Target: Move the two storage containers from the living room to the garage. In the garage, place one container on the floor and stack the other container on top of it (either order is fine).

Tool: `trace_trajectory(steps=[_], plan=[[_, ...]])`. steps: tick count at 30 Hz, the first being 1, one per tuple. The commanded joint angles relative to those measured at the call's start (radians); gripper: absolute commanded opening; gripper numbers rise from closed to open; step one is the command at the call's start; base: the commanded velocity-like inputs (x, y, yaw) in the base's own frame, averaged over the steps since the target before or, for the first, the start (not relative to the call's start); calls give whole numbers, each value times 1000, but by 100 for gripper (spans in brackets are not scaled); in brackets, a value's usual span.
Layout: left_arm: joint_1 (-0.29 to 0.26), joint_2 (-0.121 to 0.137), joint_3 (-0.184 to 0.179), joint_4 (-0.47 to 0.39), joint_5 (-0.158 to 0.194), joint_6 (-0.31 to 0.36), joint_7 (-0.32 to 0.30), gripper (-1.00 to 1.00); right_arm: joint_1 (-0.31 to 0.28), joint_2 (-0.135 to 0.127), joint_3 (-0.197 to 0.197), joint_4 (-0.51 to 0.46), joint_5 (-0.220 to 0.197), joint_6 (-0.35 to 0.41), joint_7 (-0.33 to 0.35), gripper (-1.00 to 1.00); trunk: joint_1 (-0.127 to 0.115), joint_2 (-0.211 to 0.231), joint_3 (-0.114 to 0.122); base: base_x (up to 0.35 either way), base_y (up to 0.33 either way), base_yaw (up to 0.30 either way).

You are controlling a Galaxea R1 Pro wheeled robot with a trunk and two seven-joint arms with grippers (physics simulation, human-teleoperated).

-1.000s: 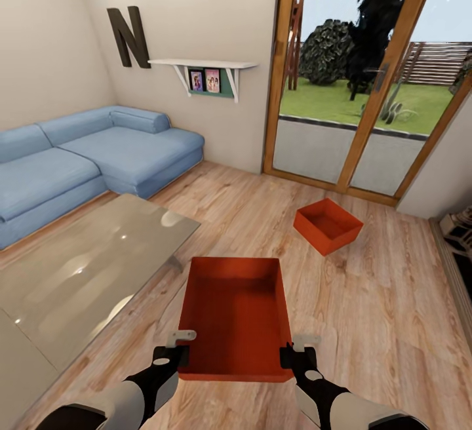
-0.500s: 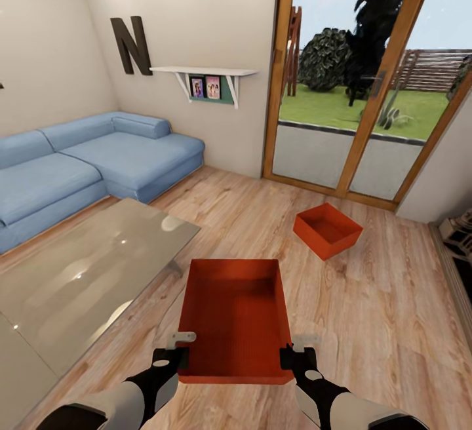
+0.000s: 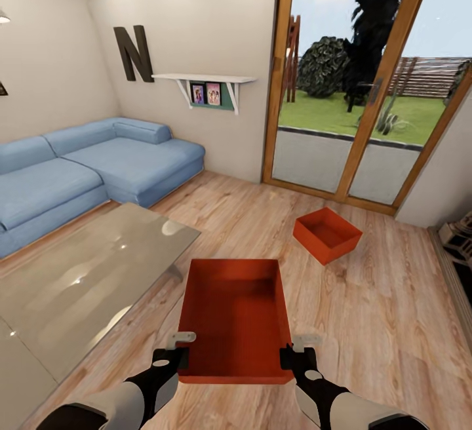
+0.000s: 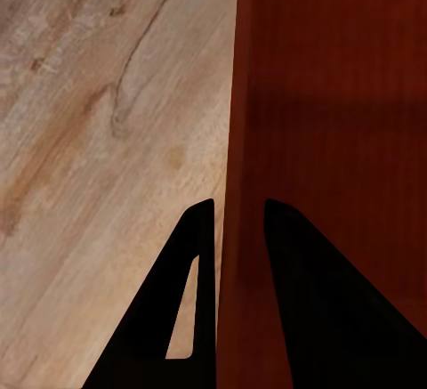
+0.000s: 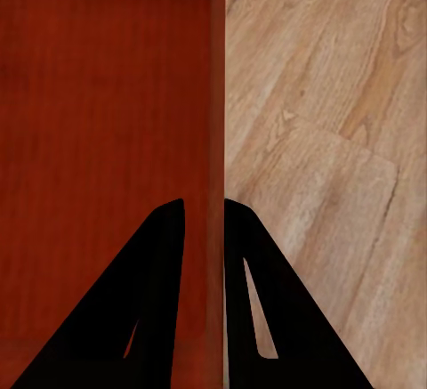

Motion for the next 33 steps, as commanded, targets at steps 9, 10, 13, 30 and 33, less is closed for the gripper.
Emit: trace_trajectory(steps=[9, 10, 13, 30, 33], plan=[[0, 14, 55, 4, 24, -6, 19, -100, -1, 0, -52, -2, -18, -48, -5, -100, 0, -1, 14, 0, 0, 0], [0, 14, 55, 4, 24, -6, 19, -100, -1, 0, -52, -2, -18, -48, -5, -100, 0, -1, 15, 0, 0, 0], [0, 14, 55, 4, 24, -6, 19, -100, -1, 0, -52, -2, -18, -48, -5, -100, 0, -1, 20, 0, 0, 0], [0, 16, 55, 4, 24, -6, 18, -100, -1, 0, -52, -2, -18, -48, -5, -100, 0, -1, 43, 0, 0, 0], [0, 16, 55, 4, 24, -6, 18, -100, -1, 0, -52, -2, -18, -48, -6, -100, 0, -1, 46, 0, 0, 0]])
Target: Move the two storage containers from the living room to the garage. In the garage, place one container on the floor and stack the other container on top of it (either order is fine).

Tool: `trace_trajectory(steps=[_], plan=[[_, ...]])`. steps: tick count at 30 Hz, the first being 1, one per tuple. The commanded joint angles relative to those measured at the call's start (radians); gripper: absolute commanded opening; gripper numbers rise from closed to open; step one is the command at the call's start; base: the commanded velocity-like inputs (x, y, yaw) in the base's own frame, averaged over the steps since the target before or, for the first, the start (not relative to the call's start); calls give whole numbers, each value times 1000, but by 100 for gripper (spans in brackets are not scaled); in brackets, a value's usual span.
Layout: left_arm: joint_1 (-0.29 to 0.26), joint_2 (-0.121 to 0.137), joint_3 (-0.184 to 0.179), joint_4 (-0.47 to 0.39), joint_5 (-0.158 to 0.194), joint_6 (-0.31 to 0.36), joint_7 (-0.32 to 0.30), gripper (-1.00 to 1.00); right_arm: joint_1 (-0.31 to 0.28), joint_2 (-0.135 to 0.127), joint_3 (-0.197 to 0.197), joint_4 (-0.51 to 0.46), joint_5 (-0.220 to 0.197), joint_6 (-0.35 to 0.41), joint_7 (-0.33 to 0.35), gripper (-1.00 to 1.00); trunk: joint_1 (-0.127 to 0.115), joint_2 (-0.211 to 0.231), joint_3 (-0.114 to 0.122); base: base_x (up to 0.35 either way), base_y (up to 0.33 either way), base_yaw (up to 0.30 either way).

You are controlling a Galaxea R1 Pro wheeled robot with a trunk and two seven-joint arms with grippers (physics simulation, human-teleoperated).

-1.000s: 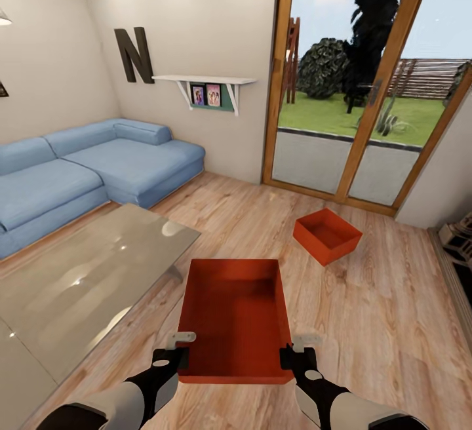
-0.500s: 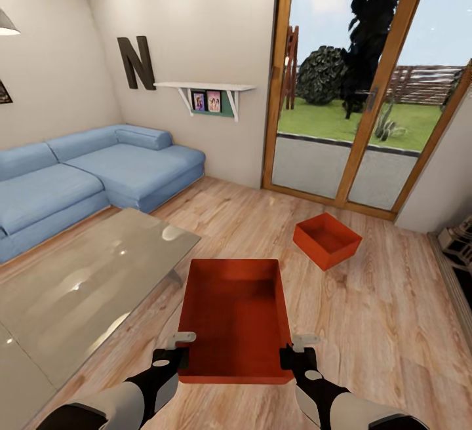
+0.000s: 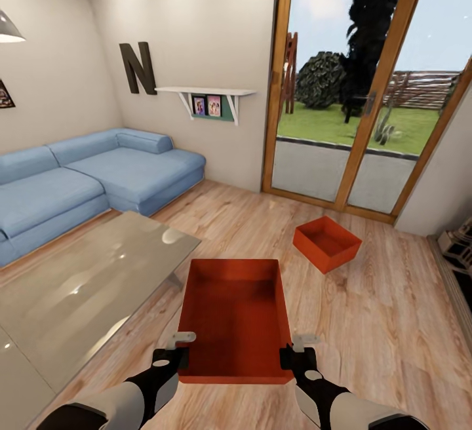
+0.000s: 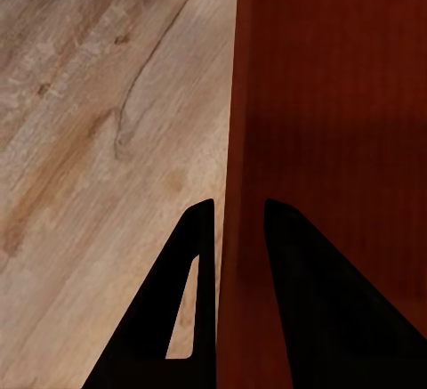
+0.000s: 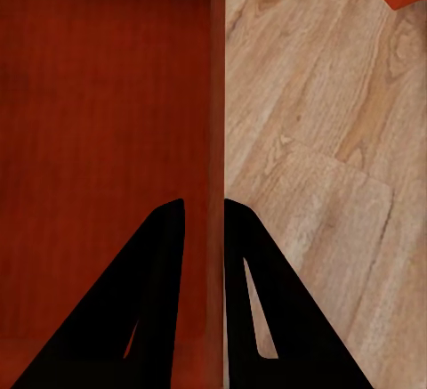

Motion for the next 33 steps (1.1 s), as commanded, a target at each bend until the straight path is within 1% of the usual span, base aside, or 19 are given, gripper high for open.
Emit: trace_trajectory(steps=[1, 33], plan=[[0, 16, 55, 4, 24, -5, 18, -100, -1, 0, -51, -2, -20, -47, -6, -100, 0, -1, 0, 0, 0, 0], [0, 16, 55, 4, 24, -6, 18, -100, -2, 0, -51, -2, -20, -47, -5, -100, 0, -1, 52, 0, 0, 0]])
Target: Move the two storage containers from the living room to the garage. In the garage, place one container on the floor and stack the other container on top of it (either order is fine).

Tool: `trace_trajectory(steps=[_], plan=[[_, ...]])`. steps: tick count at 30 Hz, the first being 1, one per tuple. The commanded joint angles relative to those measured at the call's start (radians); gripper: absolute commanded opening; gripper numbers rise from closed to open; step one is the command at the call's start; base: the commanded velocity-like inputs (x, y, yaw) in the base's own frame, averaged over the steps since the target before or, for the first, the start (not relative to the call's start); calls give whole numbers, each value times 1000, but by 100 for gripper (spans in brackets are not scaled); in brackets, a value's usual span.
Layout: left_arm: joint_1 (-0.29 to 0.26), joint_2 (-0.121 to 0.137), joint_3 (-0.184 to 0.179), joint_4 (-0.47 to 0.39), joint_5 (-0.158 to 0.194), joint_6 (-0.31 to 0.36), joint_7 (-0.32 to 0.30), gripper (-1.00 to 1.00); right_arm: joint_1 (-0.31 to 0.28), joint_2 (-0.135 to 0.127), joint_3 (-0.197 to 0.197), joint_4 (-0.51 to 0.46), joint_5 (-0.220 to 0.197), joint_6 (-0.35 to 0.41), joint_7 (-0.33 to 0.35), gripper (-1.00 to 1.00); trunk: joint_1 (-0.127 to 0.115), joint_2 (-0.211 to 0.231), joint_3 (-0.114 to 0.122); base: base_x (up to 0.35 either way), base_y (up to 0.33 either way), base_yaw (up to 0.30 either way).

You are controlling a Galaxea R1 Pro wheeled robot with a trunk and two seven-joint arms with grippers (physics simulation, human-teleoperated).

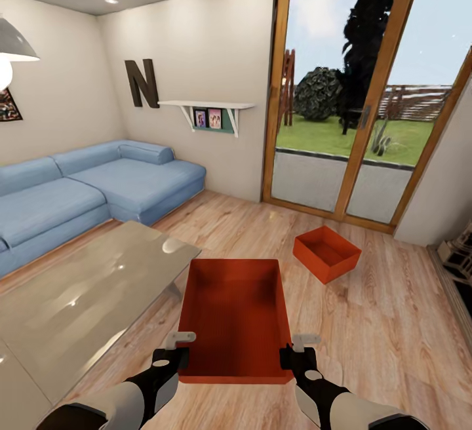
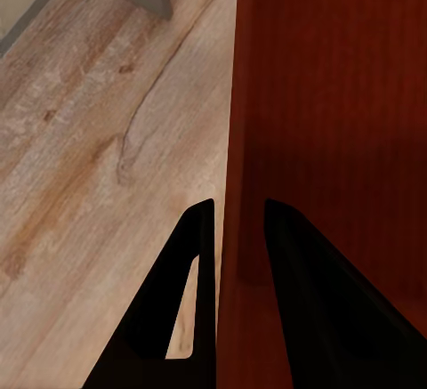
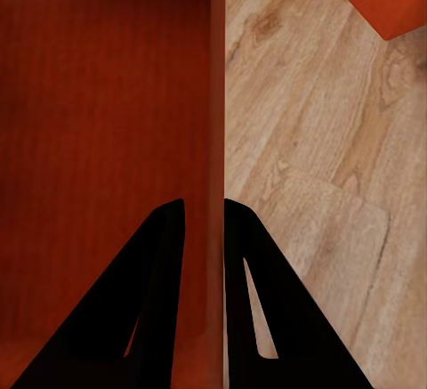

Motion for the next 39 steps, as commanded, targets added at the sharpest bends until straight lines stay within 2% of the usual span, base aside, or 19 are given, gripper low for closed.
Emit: trace_trajectory(steps=[1, 39], plan=[[0, 16, 55, 4, 24, -5, 18, -100, -1, 0, -51, -2, -20, -47, -5, -100, 0, -1, 0, 0, 0, 0], [0, 16, 55, 4, 24, -7, 18, -100, -1, 0, -51, -2, -20, -47, -5, -100, 0, -1, 62, 0, 0, 0]])
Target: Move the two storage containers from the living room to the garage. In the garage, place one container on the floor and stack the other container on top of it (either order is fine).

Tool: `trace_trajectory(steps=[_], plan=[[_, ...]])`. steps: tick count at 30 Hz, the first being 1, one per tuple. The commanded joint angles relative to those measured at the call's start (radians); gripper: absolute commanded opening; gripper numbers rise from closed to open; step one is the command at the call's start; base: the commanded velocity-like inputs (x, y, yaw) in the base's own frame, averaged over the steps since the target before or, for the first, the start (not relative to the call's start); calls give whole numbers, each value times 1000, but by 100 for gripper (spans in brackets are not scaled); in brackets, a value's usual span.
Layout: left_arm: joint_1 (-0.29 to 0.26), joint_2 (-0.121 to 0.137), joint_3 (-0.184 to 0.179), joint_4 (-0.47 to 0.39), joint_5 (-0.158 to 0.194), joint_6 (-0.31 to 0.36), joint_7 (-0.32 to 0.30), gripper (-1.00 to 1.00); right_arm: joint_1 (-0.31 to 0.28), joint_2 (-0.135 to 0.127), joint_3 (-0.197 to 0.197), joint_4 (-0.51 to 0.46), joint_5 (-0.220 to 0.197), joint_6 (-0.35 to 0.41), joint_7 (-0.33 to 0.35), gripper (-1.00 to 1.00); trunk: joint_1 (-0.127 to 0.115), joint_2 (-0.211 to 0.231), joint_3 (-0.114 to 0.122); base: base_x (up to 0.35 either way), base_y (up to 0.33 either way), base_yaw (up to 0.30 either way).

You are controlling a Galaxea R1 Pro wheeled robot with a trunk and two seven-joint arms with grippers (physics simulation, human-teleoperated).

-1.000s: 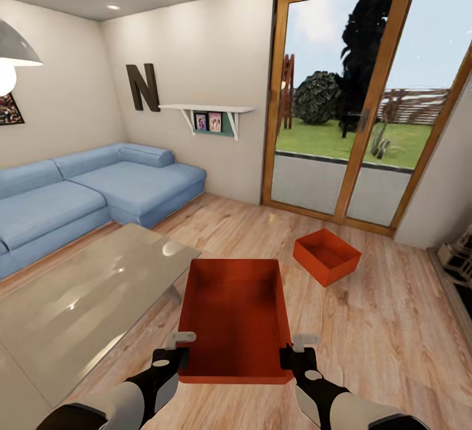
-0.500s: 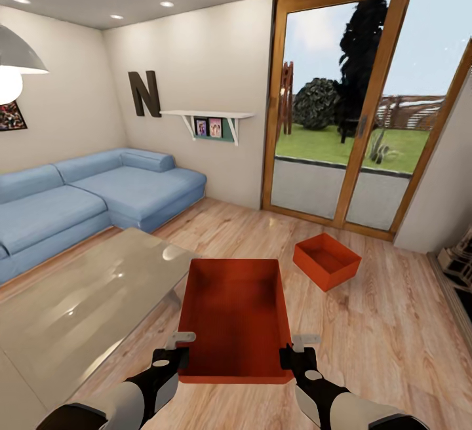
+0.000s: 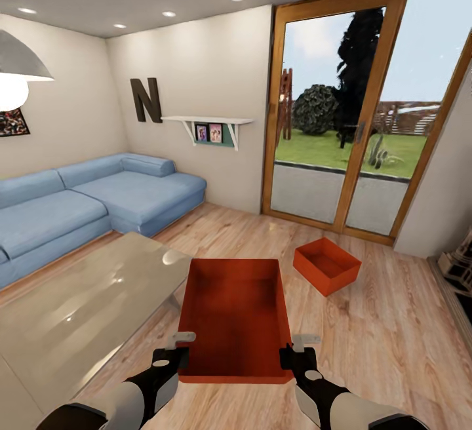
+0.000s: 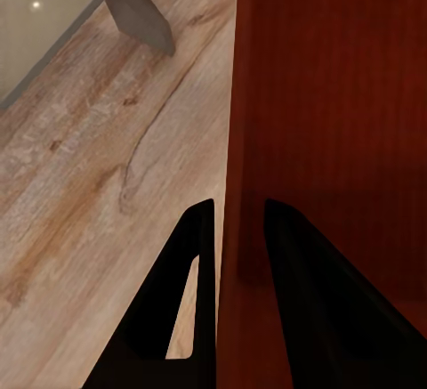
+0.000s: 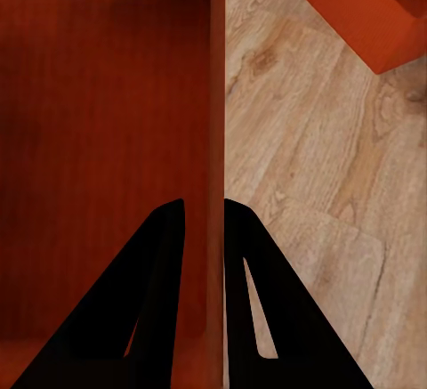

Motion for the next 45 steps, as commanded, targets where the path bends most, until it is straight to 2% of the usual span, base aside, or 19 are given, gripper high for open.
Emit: trace_trajectory(steps=[1, 45], plan=[[0, 16, 56, 4, 24, -5, 18, -100, -2, 0, -53, -2, -18, -44, -5, -100, 0, -1, 0, 0, 0, 0], [0, 16, 56, 4, 24, -6, 16, -100, -2, 0, -53, -2, -14, -45, -5, -100, 0, -1, 71, 0, 0, 0]])
